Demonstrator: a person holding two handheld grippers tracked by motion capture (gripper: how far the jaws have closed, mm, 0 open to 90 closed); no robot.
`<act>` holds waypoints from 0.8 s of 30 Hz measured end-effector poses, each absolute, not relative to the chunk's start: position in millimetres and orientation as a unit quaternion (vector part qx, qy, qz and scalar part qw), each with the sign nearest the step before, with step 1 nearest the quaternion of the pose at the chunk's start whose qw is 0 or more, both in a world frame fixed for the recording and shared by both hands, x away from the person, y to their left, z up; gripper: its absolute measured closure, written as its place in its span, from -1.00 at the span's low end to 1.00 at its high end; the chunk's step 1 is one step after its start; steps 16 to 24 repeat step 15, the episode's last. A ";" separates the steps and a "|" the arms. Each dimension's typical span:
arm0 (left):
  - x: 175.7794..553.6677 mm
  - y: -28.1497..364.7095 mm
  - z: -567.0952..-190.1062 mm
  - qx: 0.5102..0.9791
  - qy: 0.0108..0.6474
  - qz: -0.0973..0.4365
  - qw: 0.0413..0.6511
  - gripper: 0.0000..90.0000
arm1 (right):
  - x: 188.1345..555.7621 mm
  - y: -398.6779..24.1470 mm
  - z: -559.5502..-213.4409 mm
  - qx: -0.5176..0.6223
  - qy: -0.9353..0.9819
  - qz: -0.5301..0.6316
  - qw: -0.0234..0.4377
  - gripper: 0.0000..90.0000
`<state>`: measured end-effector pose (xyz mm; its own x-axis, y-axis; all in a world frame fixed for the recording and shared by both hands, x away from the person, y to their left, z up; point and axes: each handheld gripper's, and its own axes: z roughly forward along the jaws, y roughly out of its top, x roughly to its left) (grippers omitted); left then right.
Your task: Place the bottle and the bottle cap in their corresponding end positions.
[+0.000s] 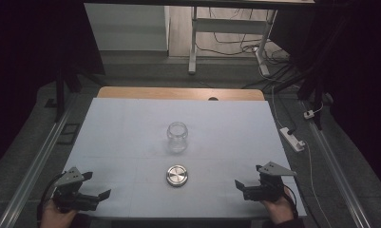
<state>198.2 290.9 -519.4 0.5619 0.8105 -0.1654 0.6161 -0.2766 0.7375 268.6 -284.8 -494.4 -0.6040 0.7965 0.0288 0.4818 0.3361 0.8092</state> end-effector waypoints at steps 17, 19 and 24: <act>199.2 292.0 -525.4 0.796 0.473 0.106 0.364 -1.00 | 246.1 -305.9 -497.6 0.437 0.787 0.397 0.178 -1.00; 199.2 292.0 -525.4 0.796 0.473 0.106 0.364 -1.00 | 246.1 -305.9 -497.6 0.437 0.787 0.397 0.178 -1.00; 199.2 292.0 -525.4 0.796 0.473 0.106 0.364 -1.00 | 246.1 -305.9 -497.6 0.437 0.787 0.397 0.178 -1.00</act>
